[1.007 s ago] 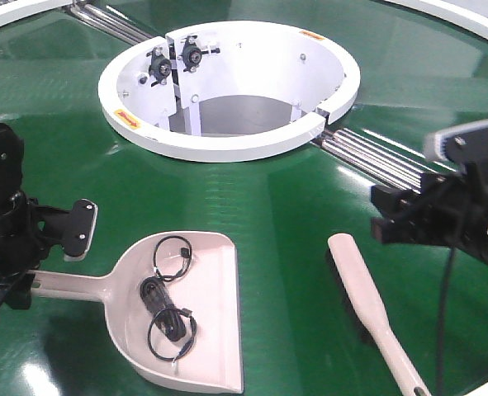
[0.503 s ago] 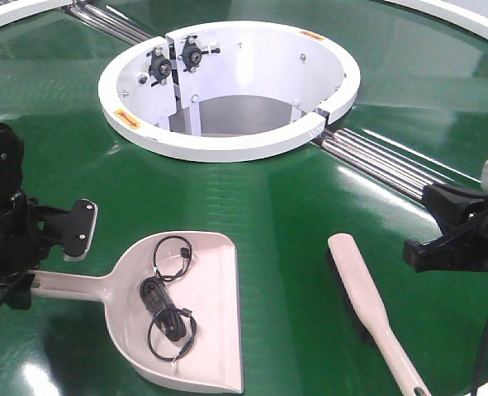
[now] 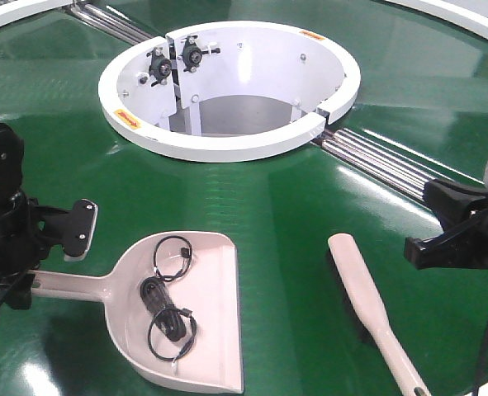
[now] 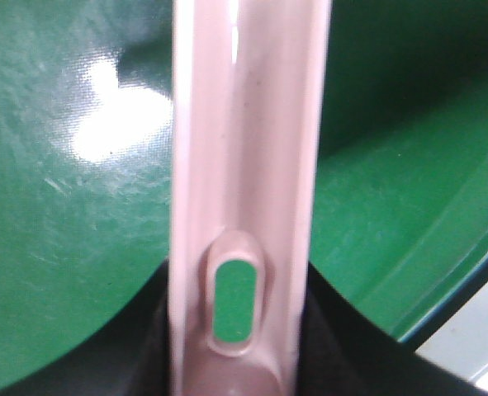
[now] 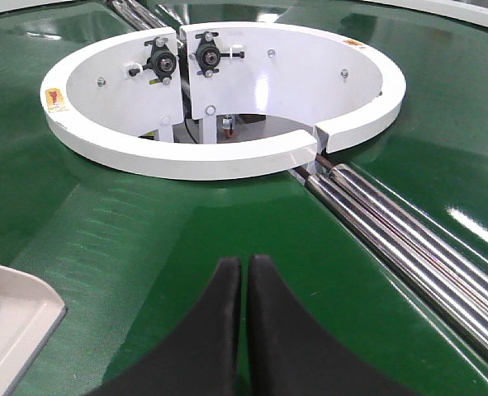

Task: Clean and inspect green conveyor with broom and dustpan
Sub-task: 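Open the left gripper off the dustpan handle and withdraw the left arm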

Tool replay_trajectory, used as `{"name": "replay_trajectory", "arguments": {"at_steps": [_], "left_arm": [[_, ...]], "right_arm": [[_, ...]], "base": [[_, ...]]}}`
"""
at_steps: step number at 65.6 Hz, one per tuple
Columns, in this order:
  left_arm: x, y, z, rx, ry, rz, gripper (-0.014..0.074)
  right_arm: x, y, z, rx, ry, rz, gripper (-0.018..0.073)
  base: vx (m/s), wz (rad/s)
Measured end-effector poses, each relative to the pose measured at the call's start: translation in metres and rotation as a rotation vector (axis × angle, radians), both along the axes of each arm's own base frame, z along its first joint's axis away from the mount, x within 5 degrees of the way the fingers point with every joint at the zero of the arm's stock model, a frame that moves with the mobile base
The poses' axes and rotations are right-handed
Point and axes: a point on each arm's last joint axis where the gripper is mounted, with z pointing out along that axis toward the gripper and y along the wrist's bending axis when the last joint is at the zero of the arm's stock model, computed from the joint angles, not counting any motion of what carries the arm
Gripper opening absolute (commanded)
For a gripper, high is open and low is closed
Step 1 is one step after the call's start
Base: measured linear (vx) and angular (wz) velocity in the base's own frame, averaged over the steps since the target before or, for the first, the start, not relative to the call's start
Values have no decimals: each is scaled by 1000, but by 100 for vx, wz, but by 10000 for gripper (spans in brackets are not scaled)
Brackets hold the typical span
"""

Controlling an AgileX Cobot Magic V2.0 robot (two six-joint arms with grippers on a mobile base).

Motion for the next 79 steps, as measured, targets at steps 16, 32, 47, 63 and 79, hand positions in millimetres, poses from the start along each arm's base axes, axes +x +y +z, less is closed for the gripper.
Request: {"name": "replay_trajectory", "arguments": {"at_steps": [16, 32, 47, 63, 79], "left_arm": [[0, 0, 0, 0, 0, 0, -25], [1, 0, 0, -2, -7, -1, -22], [1, 0, 0, -2, -7, -1, 15], [1, 0, 0, -3, -7, 0, 203], [-1, -6, 0, -57, 3, 48, 556]], "right_arm": [[-4, -1, 6, 8, -32, 0, -10], [-6, -2, 8, 12, -46, -1, -10], [-6, -2, 8, 10, -46, 0, -10], [-6, -2, 8, 3, -47, 2, -10], [-6, -2, 8, -11, -52, 6, -10]], "base": [[0, 0], [0, 0], [0, 0], [0, 0], [0, 0]]}}
